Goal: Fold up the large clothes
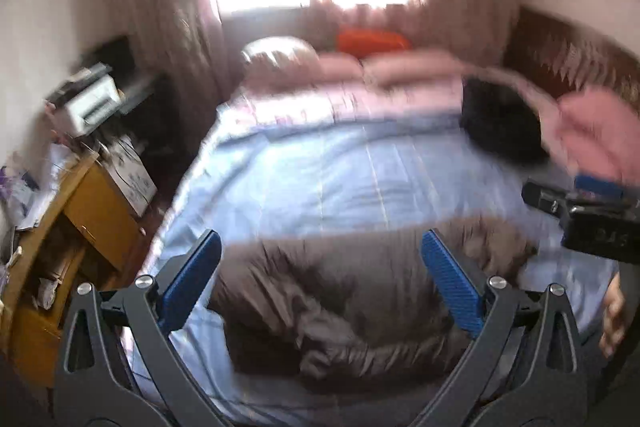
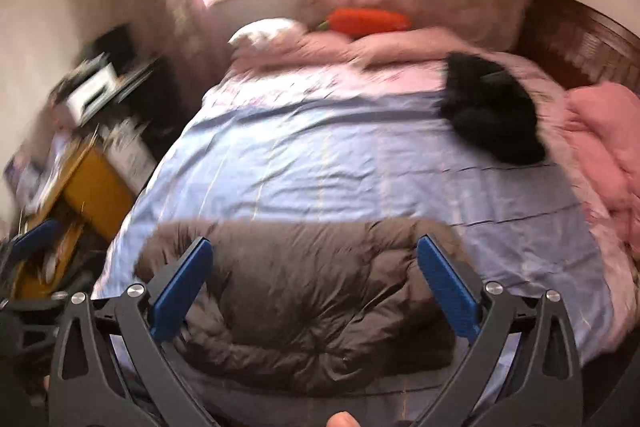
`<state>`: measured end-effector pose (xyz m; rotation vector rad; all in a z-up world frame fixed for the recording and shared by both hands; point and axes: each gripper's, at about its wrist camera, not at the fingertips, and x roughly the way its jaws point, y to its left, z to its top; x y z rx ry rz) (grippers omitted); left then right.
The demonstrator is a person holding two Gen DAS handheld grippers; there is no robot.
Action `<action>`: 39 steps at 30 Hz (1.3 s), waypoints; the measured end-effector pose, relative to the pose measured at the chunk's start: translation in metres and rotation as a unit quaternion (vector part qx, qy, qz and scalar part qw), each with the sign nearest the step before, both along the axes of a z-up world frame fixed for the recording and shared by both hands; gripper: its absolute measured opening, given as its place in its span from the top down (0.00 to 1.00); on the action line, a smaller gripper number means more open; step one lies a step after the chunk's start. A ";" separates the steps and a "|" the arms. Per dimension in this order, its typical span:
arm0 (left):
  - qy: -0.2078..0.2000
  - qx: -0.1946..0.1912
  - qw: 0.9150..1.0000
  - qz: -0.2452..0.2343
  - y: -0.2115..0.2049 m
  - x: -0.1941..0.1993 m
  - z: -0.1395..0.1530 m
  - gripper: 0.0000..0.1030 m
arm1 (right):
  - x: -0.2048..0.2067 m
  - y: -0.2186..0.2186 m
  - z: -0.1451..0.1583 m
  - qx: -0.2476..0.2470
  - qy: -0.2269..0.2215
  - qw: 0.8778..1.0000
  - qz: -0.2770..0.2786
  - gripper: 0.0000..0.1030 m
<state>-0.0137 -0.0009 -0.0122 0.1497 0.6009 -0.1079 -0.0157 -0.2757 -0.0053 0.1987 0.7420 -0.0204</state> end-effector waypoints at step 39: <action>0.017 -0.036 0.999 -0.029 -0.018 -0.019 0.026 0.02 | -0.010 0.066 -0.003 -0.050 0.022 0.996 0.066 0.01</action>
